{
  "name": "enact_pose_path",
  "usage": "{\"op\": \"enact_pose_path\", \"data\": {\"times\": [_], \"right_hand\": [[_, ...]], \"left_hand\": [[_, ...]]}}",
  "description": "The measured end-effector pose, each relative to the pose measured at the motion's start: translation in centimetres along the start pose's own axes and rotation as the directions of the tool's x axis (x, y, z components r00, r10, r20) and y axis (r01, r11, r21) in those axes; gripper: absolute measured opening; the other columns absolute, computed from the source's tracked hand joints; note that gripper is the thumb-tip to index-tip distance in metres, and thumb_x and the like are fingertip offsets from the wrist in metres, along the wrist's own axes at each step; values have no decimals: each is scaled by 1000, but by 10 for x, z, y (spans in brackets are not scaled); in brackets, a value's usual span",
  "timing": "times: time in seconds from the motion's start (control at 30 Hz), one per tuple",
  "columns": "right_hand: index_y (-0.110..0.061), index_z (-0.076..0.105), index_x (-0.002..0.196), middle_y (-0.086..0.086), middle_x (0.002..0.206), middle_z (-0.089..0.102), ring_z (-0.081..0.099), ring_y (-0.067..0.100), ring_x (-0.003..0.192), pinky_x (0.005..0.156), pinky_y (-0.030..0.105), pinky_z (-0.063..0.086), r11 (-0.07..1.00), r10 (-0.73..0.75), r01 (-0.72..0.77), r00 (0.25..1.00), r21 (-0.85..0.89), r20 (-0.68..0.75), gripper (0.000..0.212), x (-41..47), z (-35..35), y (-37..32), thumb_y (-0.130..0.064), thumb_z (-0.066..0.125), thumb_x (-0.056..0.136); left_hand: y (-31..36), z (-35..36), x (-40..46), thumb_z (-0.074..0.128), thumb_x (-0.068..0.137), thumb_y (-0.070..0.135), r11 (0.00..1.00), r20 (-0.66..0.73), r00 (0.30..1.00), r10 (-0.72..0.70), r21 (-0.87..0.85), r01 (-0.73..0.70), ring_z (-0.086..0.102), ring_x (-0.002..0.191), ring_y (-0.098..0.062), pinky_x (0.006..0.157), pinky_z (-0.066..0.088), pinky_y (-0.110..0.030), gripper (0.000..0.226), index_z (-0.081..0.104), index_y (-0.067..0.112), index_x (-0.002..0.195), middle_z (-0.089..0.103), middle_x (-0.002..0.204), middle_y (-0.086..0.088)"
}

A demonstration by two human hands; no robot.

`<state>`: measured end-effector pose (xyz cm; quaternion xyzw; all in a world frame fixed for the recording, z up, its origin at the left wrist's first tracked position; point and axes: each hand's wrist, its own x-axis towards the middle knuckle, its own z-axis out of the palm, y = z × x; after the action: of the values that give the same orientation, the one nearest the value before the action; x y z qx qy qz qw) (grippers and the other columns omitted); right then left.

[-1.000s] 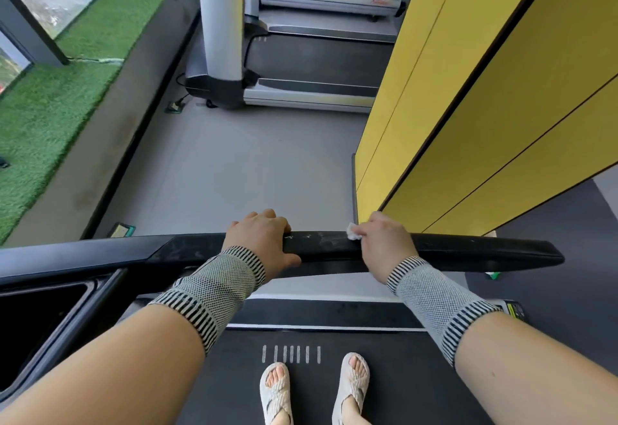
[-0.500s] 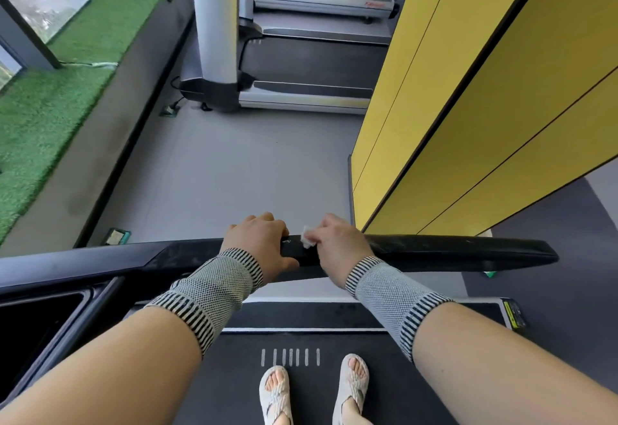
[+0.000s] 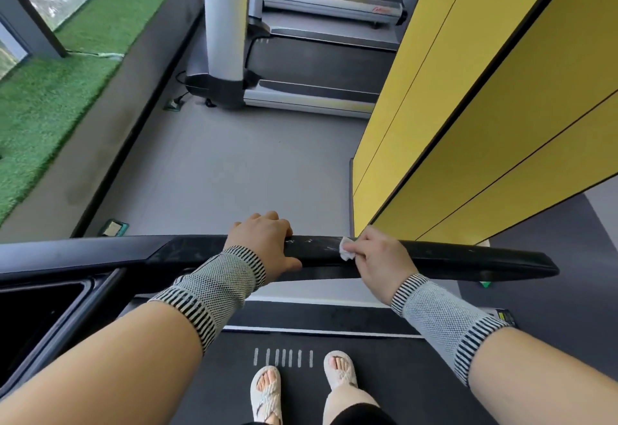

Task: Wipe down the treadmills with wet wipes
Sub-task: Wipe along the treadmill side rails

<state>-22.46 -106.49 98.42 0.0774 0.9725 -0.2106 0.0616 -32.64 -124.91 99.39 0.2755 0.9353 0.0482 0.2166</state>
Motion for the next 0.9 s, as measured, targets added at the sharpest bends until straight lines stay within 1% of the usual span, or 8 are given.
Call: {"op": "enact_pose_path", "data": {"times": [0.17,0.27,0.33,0.4,0.5,0.57,0.73,0.9], "right_hand": [[-15,69,107,2,95,53,51,16,83,76,27,46,967,-251,254,961,-14,113,23,23,1,-12,-10,52,94],[-17,74,99,0,86,56,53,13,72,65,27,50,912,-410,407,905,51,115,21,14,-9,23,-4,64,84],[-15,74,96,2,87,58,55,16,73,66,31,51,882,-472,464,869,83,146,18,26,-10,13,-6,64,85],[-14,73,97,4,92,57,55,20,79,71,29,46,846,-532,526,825,87,190,16,44,-6,-4,-11,59,89],[-16,73,85,4,83,59,59,21,69,63,29,51,757,-653,643,737,118,172,16,56,-5,9,-9,60,80],[-20,73,81,0,78,60,59,17,65,58,26,53,714,-700,682,700,155,145,16,53,-9,39,-11,60,77],[-22,71,70,-4,72,57,55,12,59,51,18,44,597,-801,773,591,216,99,16,70,1,11,-20,57,78],[-23,72,77,-4,77,60,60,14,67,56,26,53,525,-849,809,517,264,107,16,74,-1,45,-17,59,82]], "left_hand": [[5,-1,-4,62,78,59,999,-21,999,-39,8,39,49,110,-15,96,40,-36,55,54,31,125,52,117,8],[5,4,-7,61,79,59,996,-33,996,-82,-20,81,48,112,-15,99,39,-37,56,53,33,128,52,120,9],[7,4,-7,61,79,59,993,-24,993,-116,-10,116,47,115,-15,102,37,-39,57,52,34,130,51,123,10],[13,3,-7,61,80,58,987,-8,988,-157,28,157,45,118,-16,106,32,-44,56,51,36,131,50,125,10],[19,5,-14,58,83,58,975,-38,979,-202,90,204,35,132,-14,114,18,-50,57,46,36,134,47,133,12],[22,16,-26,58,83,57,968,-153,962,-226,79,240,26,140,-14,116,13,-51,58,46,35,136,45,139,14],[26,46,-56,85,61,35,929,-489,801,-346,-60,365,55,118,-29,96,45,-54,54,70,18,110,65,114,-1],[36,69,-76,76,66,23,885,-555,701,-448,-166,435,54,110,-28,83,53,-47,47,68,12,111,62,115,-7]]}}
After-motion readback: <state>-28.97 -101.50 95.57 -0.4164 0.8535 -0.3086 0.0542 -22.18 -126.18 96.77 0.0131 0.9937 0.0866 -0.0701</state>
